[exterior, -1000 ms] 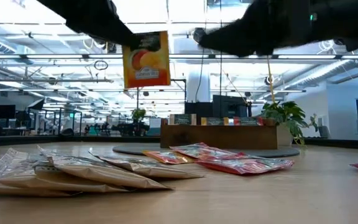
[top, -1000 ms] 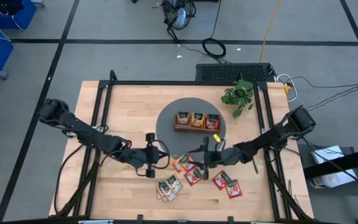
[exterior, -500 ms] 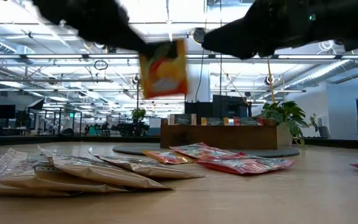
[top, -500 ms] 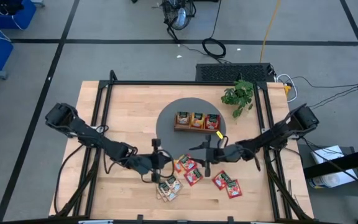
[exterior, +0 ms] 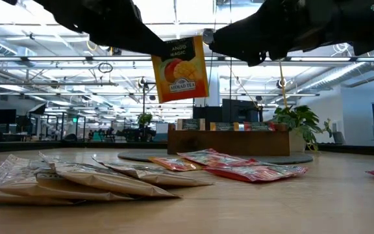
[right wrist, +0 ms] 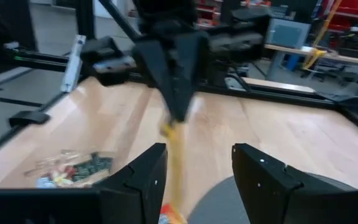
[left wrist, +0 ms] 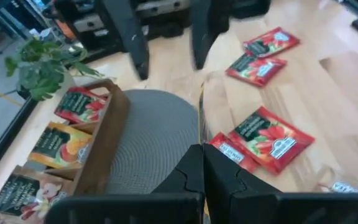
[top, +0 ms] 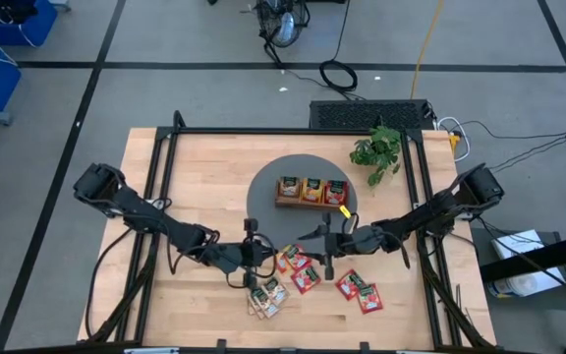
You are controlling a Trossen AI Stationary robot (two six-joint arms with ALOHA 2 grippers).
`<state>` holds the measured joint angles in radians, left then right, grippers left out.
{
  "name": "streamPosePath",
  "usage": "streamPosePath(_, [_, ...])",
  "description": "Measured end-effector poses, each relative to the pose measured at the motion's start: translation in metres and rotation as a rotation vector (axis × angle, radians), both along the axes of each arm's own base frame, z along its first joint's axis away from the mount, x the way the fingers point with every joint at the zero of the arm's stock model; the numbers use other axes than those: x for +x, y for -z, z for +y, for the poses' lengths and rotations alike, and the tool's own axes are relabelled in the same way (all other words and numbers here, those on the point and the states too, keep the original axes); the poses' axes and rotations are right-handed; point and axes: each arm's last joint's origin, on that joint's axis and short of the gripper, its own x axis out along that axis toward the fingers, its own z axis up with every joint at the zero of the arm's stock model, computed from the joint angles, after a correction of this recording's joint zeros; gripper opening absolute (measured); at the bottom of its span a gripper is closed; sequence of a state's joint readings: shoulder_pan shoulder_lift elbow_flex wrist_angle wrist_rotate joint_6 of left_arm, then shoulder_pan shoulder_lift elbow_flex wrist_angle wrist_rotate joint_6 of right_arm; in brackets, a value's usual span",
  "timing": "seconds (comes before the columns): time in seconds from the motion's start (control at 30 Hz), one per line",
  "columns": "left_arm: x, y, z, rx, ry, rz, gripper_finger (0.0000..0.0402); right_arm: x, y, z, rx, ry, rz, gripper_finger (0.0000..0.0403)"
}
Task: Pick & Place Tea
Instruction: Put the yellow tea bag to the middle section into the wooden organizer
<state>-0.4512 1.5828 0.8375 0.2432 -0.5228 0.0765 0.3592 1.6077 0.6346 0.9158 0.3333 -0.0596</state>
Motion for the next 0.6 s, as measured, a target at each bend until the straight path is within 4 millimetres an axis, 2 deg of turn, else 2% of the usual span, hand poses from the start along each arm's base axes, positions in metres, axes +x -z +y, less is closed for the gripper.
streamPosePath(0.33, [0.003,-0.001,0.005,-0.023,-0.026,-0.022,0.0001,0.002,0.003,-0.001,0.026,-0.015,-0.001,0.0169])
streamPosePath(0.6, [0.004,-0.001,0.007,-0.030,-0.038,-0.023,0.0001,0.014,0.011,-0.004,0.040,0.006,-0.030,0.0169])
